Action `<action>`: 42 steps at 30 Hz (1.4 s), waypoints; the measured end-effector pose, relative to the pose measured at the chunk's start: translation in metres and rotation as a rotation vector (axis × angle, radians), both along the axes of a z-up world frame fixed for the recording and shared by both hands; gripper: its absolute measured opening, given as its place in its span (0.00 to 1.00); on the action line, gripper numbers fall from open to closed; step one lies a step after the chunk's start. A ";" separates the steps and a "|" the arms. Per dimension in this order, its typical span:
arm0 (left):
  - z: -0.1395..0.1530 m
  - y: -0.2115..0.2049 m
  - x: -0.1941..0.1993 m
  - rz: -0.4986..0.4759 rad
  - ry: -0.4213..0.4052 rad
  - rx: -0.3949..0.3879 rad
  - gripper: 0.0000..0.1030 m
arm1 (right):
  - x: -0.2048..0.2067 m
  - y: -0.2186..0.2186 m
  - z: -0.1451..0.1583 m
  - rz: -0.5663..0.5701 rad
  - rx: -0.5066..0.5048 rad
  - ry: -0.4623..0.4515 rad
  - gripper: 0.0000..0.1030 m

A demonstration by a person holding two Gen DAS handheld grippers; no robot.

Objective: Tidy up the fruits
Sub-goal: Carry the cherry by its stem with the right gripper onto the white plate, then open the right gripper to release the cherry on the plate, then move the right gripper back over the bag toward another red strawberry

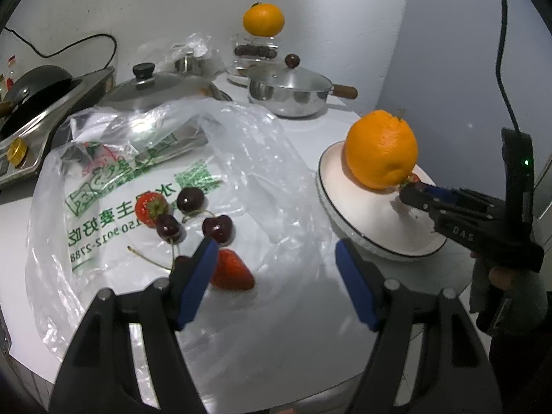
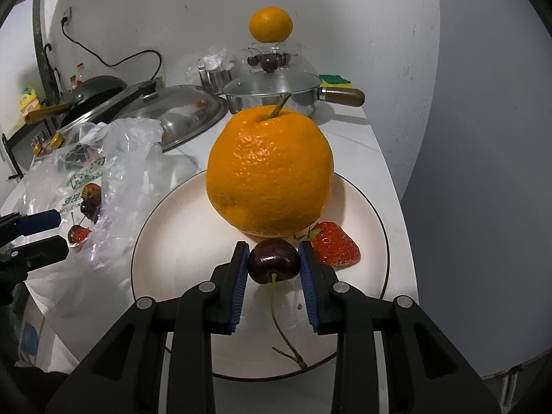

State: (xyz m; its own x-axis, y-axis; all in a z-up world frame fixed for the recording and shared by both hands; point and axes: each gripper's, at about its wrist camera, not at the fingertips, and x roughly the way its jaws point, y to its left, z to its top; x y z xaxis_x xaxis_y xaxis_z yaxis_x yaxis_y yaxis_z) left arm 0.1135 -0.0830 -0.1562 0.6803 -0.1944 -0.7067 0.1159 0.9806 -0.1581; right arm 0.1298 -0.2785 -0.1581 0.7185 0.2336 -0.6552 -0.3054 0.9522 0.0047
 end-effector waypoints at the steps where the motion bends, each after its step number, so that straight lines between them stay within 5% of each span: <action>1: 0.000 0.000 0.000 0.000 0.000 0.000 0.70 | 0.001 0.000 0.000 -0.002 0.000 0.001 0.30; 11: 0.002 0.006 -0.005 0.001 -0.012 -0.005 0.70 | -0.004 0.001 0.003 -0.029 0.007 -0.004 0.40; 42: 0.009 0.065 -0.053 0.080 -0.066 -0.056 0.70 | -0.056 0.072 0.038 0.063 -0.035 -0.077 0.40</action>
